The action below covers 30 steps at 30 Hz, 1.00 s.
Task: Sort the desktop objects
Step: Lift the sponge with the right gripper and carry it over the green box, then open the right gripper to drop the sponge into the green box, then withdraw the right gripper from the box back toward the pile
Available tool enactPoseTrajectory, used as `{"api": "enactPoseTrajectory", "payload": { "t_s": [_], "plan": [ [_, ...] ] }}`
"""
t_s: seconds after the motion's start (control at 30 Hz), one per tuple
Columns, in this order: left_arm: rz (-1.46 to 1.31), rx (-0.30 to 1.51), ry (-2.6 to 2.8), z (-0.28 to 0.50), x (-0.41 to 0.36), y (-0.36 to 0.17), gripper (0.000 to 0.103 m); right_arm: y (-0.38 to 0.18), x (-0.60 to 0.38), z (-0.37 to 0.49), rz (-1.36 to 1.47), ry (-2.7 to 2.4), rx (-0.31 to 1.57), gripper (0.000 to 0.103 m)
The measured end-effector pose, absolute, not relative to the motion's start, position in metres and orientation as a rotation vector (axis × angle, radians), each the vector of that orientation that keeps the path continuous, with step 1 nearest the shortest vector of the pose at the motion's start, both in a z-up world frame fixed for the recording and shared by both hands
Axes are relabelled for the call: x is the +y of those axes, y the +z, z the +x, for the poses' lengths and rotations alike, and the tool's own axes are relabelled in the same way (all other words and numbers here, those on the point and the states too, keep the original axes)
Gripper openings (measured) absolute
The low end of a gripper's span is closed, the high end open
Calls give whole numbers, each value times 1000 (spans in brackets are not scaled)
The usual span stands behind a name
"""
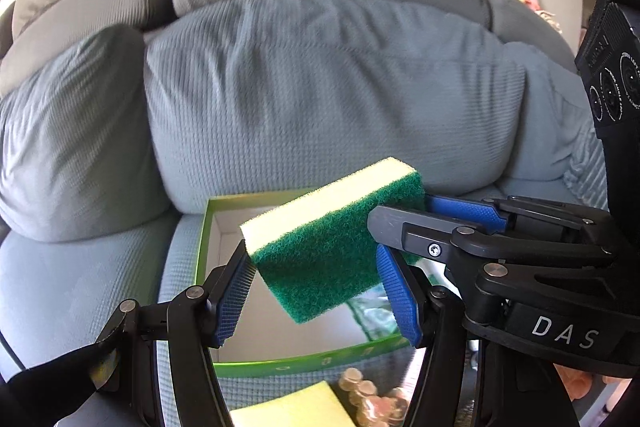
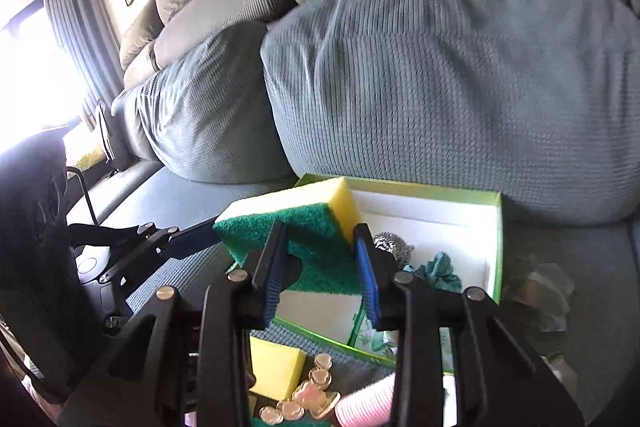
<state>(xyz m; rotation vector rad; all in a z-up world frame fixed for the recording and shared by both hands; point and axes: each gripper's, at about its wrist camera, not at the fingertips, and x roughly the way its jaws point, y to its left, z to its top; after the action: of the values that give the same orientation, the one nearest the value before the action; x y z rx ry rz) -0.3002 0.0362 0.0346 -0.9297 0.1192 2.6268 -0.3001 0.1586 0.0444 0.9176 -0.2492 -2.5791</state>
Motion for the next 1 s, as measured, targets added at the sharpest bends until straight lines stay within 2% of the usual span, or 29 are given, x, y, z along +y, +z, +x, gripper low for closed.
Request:
{"api": "enactPoseTrajectory", "payload": {
  "t_s": [0.3, 0.5, 0.6, 0.63, 0.67, 0.73, 0.8, 1.0],
  "plan": [
    [-1094, 96, 2621, -329, 23, -2, 63, 7, 146, -336, 1058, -2531, -287, 36],
    [-1168, 117, 2649, -338, 18, -17, 63, -12, 140, -348, 1147, -2538, -269, 46],
    [-1180, 164, 2681, -335, 18, -19, 65, -14, 143, -347, 1157, -2559, -228, 46],
    [-1178, 170, 2686, -334, 18, -18, 72, -15, 144, -345, 1160, -2563, -221, 48],
    [-1167, 173, 2694, -331, 18, -18, 75, -14, 145, -343, 1163, -2568, -216, 51],
    [-1153, 174, 2702, -325, 18, -15, 76, -12, 147, -338, 1162, -2585, -213, 66],
    [-1150, 176, 2708, -321, 19, -12, 82, -9, 150, -334, 1155, -2596, -218, 71],
    [-1067, 168, 2719, -300, 19, 8, 82, 9, 159, -308, 1117, -2609, -216, 75]
  ]
}}
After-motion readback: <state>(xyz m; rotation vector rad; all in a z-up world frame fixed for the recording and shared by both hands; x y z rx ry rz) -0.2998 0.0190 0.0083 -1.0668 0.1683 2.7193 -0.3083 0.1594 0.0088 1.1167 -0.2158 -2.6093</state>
